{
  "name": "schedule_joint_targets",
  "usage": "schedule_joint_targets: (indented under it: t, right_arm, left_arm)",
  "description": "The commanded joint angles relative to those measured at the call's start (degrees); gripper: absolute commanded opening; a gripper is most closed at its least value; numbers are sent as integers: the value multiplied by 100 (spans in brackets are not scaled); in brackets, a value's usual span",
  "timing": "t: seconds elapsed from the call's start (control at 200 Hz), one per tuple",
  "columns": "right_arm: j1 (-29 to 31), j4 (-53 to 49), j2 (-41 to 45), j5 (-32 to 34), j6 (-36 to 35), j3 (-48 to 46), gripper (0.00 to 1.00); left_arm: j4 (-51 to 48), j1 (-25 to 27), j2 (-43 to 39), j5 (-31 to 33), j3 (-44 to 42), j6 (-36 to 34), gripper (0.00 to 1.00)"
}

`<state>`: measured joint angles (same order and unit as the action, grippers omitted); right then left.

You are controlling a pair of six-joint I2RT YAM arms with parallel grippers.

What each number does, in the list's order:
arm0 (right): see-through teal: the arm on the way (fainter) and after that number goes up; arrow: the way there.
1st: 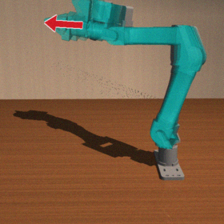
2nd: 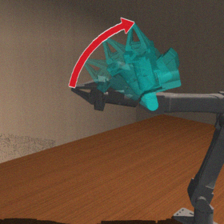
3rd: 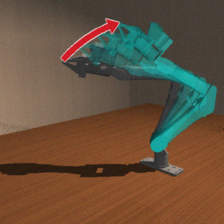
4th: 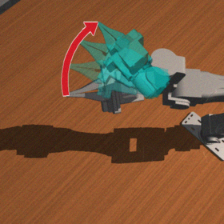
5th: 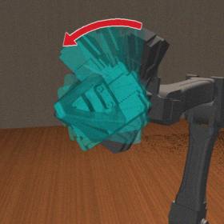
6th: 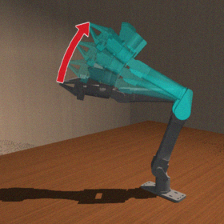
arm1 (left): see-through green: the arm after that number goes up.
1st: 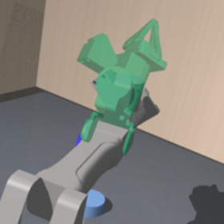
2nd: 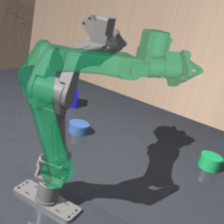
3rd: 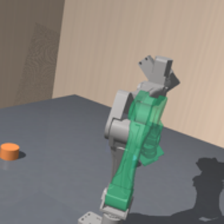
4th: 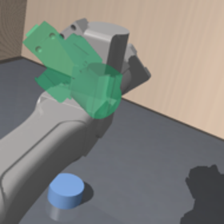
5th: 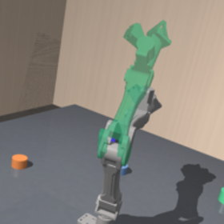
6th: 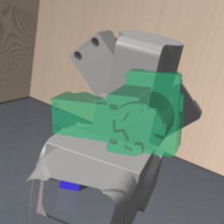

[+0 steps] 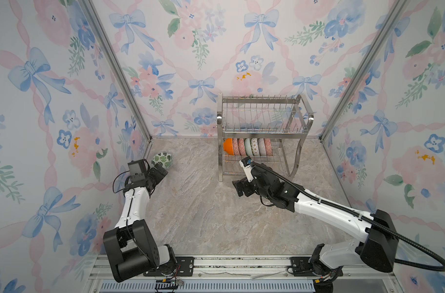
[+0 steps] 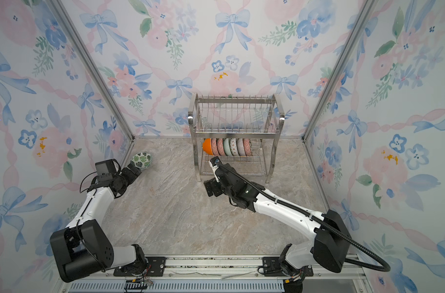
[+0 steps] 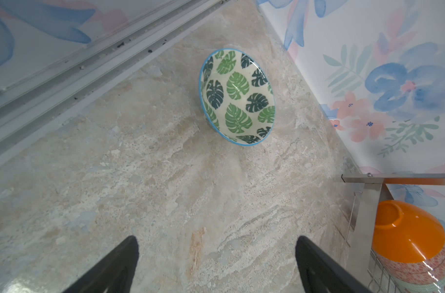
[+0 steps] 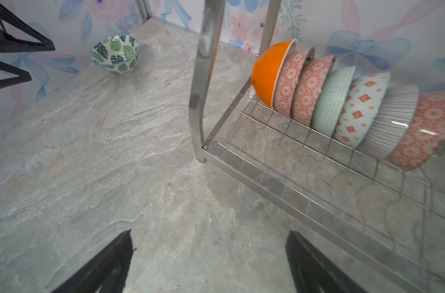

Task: Load the bowls into the dish rack
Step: 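Move the left gripper to the green-leaf bowl while the right gripper draws back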

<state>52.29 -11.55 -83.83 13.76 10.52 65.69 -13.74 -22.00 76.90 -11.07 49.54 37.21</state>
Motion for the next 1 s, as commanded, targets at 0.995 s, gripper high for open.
schedule_joint_targets:
  t: [0.995]
  right_arm:
    - [115,318,-1784,-854,-331,1502,97]
  left_arm:
    - [833,-18,2743,-466,1566,296,68]
